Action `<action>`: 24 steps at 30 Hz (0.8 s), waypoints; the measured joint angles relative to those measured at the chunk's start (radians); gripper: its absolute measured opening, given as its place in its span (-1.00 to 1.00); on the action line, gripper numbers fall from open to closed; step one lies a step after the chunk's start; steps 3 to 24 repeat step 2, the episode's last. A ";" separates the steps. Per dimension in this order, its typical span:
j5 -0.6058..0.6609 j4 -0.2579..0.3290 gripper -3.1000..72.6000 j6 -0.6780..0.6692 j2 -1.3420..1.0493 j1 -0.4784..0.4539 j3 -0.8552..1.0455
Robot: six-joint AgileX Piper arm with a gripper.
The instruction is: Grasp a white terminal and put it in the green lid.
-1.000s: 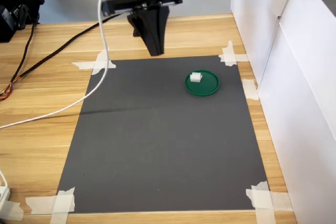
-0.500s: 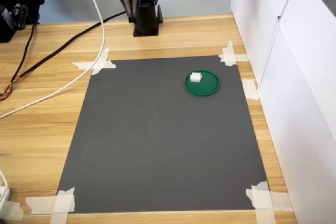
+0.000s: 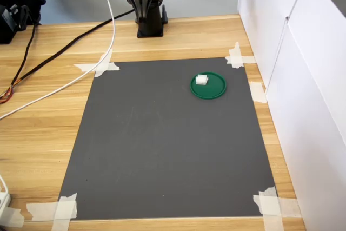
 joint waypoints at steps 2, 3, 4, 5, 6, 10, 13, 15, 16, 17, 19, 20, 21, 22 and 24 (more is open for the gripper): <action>0.002 0.019 -0.97 0.000 -0.037 0.000 0.040; 0.002 0.019 -0.97 0.000 -0.037 0.000 0.040; 0.002 0.019 -0.97 0.000 -0.037 0.000 0.040; 0.002 0.019 -0.97 0.000 -0.037 0.000 0.040; 0.002 0.019 -0.97 0.000 -0.037 0.000 0.040; 0.002 0.019 -0.97 0.000 -0.037 0.000 0.040; 0.002 0.019 -0.97 0.000 -0.037 0.000 0.040; 0.002 0.019 -0.97 0.000 -0.037 0.000 0.040; 0.002 0.019 -0.97 0.000 -0.037 0.000 0.040; 0.002 0.019 -0.97 0.000 -0.037 0.000 0.040; 0.002 0.019 -0.97 0.000 -0.037 0.000 0.040; 0.002 0.019 -0.97 0.000 -0.037 0.000 0.040; 0.002 0.019 -0.97 0.000 -0.037 0.000 0.040; 0.002 0.019 -0.97 0.000 -0.037 0.000 0.040; 0.002 0.019 -0.97 0.000 -0.037 0.000 0.040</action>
